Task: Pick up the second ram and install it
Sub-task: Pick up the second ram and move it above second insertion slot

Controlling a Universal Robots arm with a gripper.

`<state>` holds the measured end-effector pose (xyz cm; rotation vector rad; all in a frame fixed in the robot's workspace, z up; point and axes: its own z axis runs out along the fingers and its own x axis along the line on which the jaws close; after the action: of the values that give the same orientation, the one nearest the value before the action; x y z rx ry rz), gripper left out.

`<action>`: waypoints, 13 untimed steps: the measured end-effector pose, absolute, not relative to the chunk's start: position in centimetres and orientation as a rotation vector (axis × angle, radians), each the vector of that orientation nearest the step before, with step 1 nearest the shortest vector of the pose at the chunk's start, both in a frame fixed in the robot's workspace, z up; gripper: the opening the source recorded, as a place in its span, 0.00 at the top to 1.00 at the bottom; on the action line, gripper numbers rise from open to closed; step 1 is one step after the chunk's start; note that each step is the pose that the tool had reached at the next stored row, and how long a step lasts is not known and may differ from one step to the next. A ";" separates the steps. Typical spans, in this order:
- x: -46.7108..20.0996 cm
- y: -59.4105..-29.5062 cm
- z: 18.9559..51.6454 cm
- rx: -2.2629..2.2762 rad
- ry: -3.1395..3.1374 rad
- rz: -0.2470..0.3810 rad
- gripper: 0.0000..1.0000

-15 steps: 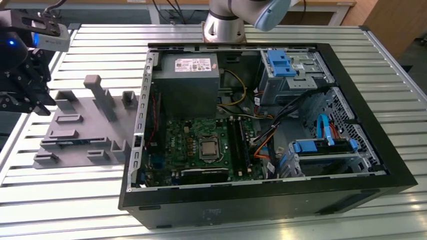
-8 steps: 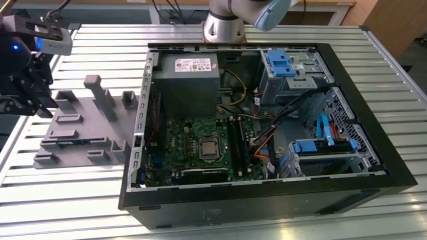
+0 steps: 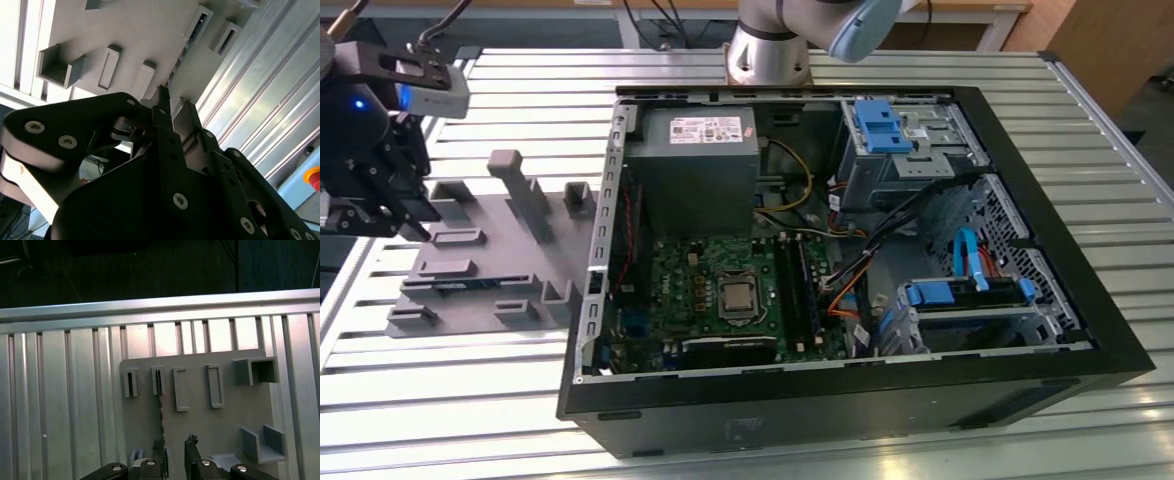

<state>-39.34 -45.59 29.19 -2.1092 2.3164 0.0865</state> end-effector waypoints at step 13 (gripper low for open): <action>-39.3 -45.6 27.7 -2.116 2.310 0.086 0.69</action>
<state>-39.34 -45.59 27.75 -2.1164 2.3104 0.0859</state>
